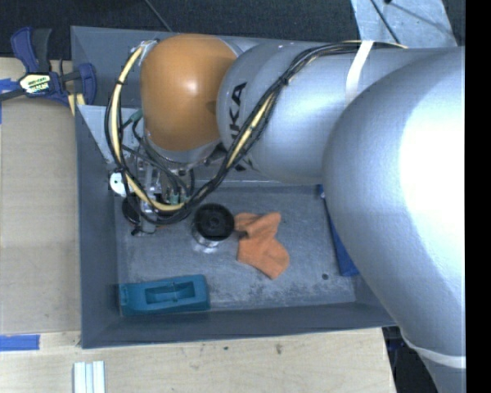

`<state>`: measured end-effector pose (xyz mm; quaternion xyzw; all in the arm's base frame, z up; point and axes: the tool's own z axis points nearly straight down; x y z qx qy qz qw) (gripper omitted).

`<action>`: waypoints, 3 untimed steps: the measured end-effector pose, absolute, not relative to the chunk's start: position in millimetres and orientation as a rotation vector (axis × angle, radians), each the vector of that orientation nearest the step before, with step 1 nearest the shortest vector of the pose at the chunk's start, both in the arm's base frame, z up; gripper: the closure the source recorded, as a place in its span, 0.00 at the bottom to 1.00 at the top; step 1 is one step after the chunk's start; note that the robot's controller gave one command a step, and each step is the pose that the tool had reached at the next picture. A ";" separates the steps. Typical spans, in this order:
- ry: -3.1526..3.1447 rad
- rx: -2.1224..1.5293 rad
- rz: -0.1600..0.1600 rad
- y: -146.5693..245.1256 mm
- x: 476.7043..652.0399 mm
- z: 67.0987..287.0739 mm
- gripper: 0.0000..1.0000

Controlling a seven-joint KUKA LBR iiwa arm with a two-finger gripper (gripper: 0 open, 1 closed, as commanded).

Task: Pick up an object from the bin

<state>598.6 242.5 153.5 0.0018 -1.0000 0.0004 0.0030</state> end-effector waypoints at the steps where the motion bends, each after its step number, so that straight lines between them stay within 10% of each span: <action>1: -3.144 0.000 -0.002 241.5 600.8 158.9 0.00; 2: -3.148 -0.080 -0.005 223.2 607.7 100.4 0.00; 3: -3.142 0.051 -0.001 205.3 587.3 69.5 1.00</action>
Offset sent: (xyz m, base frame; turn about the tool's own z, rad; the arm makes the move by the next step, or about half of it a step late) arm 0.0083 -0.0246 -0.0699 0.0695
